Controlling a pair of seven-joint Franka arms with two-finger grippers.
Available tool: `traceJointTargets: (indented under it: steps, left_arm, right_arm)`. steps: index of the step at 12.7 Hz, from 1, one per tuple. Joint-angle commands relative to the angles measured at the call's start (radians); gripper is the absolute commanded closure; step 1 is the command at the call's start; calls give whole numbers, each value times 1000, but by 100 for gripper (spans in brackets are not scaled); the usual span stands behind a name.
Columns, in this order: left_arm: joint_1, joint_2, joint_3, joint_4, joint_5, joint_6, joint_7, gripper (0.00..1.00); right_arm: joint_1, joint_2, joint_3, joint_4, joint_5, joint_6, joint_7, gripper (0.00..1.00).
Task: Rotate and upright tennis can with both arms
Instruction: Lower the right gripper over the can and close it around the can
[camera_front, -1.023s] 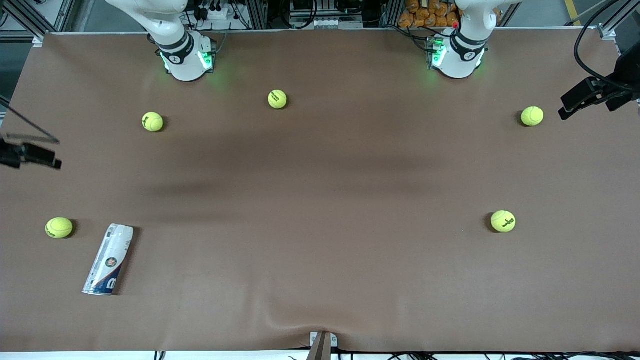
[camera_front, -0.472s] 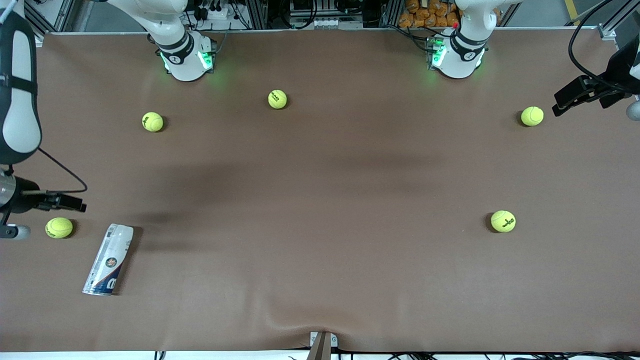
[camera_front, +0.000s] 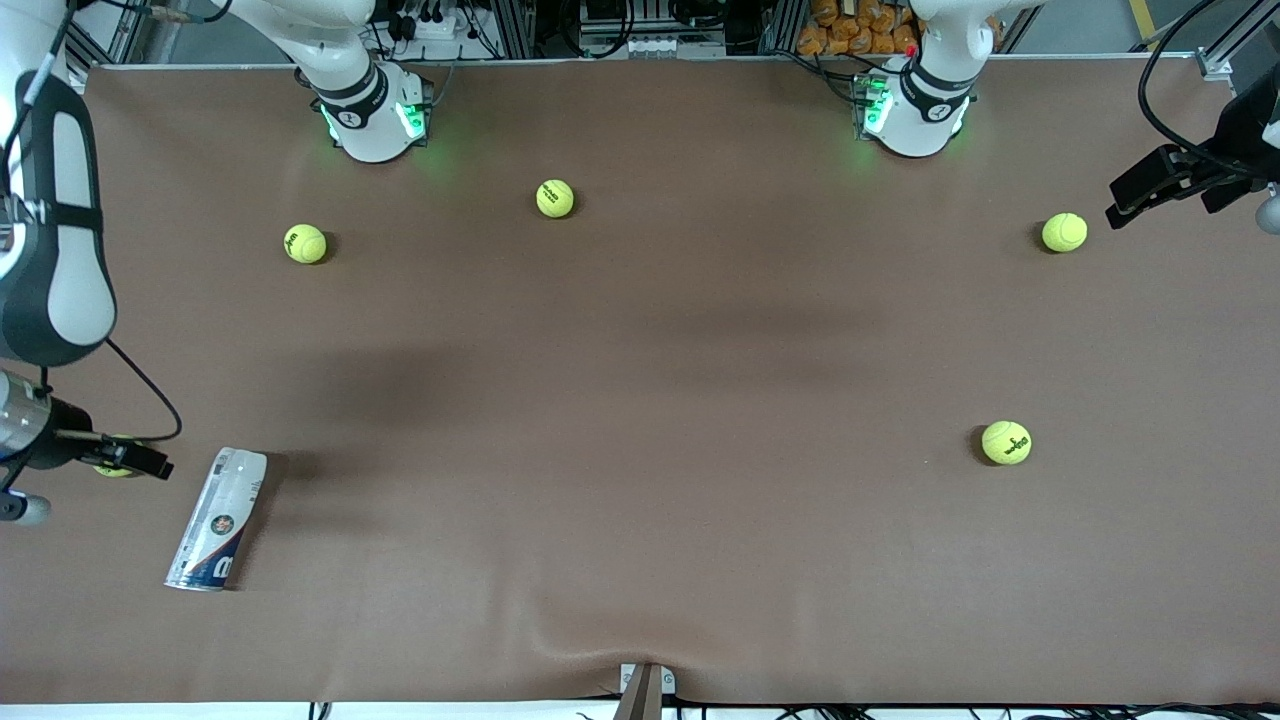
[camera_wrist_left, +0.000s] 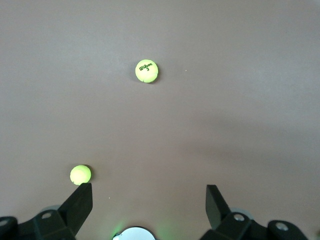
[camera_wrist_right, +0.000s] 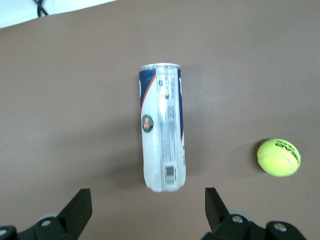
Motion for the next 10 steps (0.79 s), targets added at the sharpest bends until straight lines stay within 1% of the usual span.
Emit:
traceJointTargets:
  steps: [1, 3, 5, 7, 10]
  left_arm:
    - [1, -4, -3, 1, -12, -16, 11, 0]
    - [0, 5, -3, 1, -12, -13, 11, 0]
    - [0, 13, -3, 3, -12, -9, 11, 0]
    - [4, 11, -1, 0, -13, -11, 11, 0]
    - [11, 13, 1, -3, -13, -14, 11, 0]
  right_arm:
    - [-6, 172, 0, 187, -15, -1, 79, 0]
    - [-8, 198, 0, 189, -17, 15, 162, 0]
    - [-17, 231, 0, 187, -15, 44, 171, 0]
    - [-37, 266, 0, 187, -11, 126, 171, 0]
    - [-34, 294, 0, 186, -9, 142, 174, 0]
